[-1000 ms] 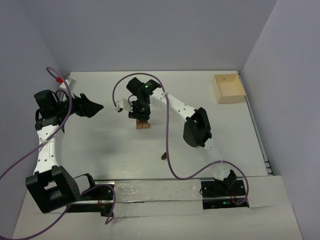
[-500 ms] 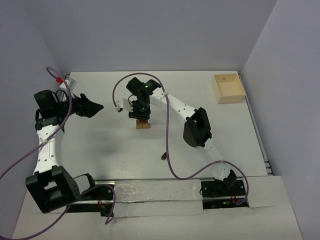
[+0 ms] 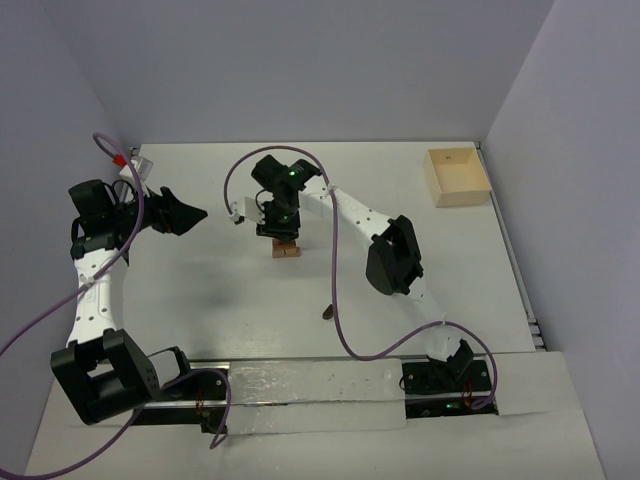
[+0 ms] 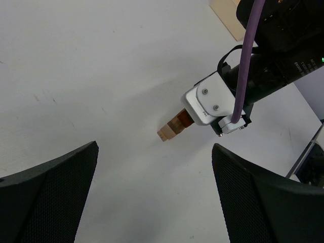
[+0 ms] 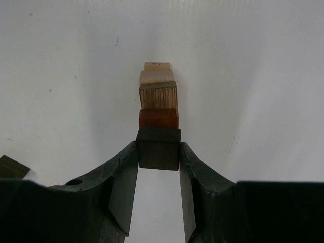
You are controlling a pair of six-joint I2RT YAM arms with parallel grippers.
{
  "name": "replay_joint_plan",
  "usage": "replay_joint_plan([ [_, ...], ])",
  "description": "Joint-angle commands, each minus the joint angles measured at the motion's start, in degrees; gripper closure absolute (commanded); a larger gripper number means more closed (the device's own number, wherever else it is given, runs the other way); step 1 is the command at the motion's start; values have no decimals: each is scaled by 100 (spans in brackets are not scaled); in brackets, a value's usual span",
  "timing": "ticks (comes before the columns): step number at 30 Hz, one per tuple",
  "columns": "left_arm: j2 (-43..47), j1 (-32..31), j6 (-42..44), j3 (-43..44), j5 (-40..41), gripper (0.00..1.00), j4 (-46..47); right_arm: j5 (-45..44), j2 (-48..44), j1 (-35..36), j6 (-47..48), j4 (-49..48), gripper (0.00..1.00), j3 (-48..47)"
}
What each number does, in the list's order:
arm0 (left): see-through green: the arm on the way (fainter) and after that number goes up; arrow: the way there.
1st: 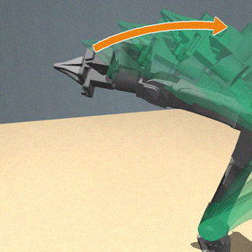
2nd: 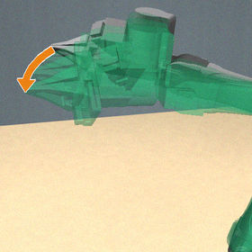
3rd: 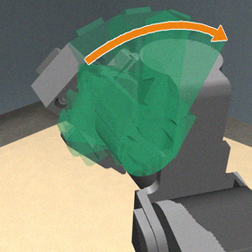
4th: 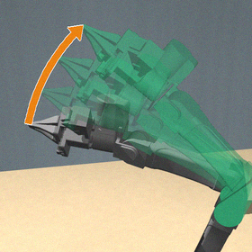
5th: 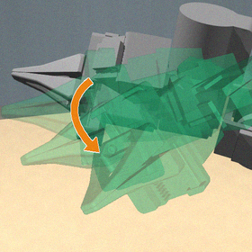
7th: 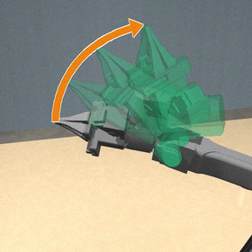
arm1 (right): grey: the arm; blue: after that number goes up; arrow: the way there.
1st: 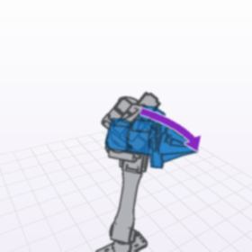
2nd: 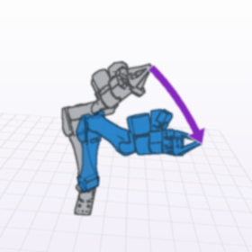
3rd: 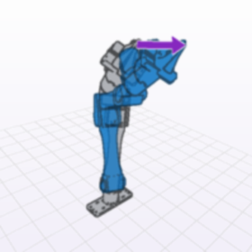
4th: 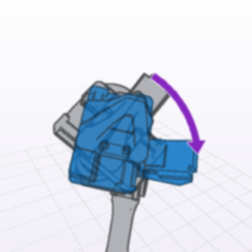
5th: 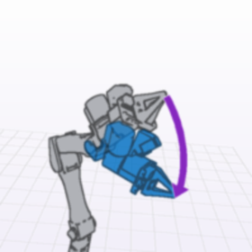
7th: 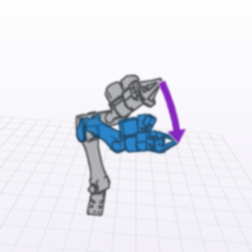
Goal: Build the wood block tower
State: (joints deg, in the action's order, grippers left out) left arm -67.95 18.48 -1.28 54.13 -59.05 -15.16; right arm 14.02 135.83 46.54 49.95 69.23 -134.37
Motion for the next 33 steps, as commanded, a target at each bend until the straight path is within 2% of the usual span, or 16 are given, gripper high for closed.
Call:
replay_joint_plan([
  [1,-32,42,3,156,-236,1,236,-24,5,82,-38,-25,76,-283],
  [17,-34,48,38,177,-221,1,189,-179,117,127,-113,-66,72,-290],
  [20,-25,45,31,163,-221,1,202,-190,128,118,-144,-85,69,-311],
  [21,-15,42,31,154,-221,1,206,-175,133,118,-149,-90,65,-328],
  [22,-8,42,31,146,-221,1,206,-158,132,118,-162,-94,54,-341],
  [23,-8,42,31,142,-221,1,206,-154,128,118,-170,-94,35,-350],
  [24,-8,42,41,142,-212,1,201,-154,123,118,-175,-104,22,-353],
  [25,-8,42,49,137,-204,1,197,-145,119,118,-179,-116,17,-353],
  [33,-15,42,41,142,-211,1,205,-145,42,118,-191,-141,12,-392],
])
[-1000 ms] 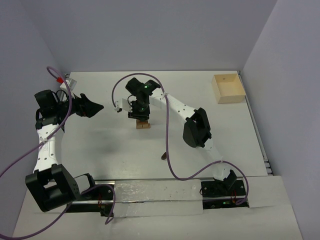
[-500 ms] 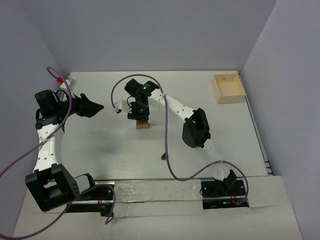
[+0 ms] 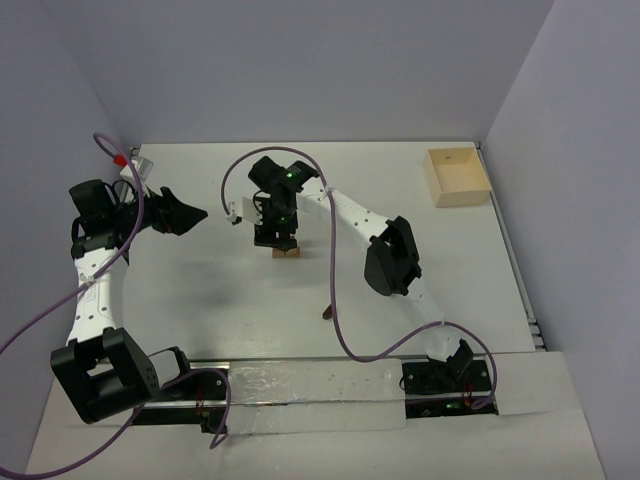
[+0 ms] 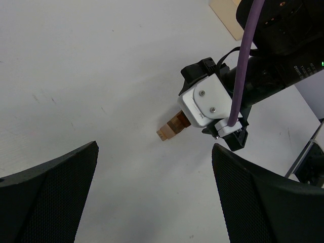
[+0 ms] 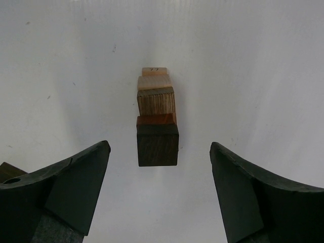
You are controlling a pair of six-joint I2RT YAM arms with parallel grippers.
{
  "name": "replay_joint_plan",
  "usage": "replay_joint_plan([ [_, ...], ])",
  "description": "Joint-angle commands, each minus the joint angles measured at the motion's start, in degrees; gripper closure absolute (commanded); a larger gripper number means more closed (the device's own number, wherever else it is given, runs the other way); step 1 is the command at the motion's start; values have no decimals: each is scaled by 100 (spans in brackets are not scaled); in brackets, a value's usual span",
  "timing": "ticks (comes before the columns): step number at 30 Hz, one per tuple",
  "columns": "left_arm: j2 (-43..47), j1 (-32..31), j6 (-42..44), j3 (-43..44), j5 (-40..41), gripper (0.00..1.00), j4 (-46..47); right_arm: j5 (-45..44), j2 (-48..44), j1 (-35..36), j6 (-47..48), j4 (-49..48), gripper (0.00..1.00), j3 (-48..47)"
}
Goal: Build the wood block tower
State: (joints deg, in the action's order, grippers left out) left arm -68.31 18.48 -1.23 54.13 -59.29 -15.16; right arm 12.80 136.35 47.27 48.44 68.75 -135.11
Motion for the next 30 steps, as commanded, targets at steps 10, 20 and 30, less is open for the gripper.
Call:
replay_joint_plan([
  [10,237,226,-202,280,-257,1,266,262,-865,-152,-467,-456,0,-480],
  [20,447,-268,1924,1028,-146,1,-1515,1848,-3357,-1863,-2454,-1593,0,1348],
  [30,-301,-5960,4327,1250,4411,11,-3291,2584,-5199,-3985,-3132,-2015,0,4772],
])
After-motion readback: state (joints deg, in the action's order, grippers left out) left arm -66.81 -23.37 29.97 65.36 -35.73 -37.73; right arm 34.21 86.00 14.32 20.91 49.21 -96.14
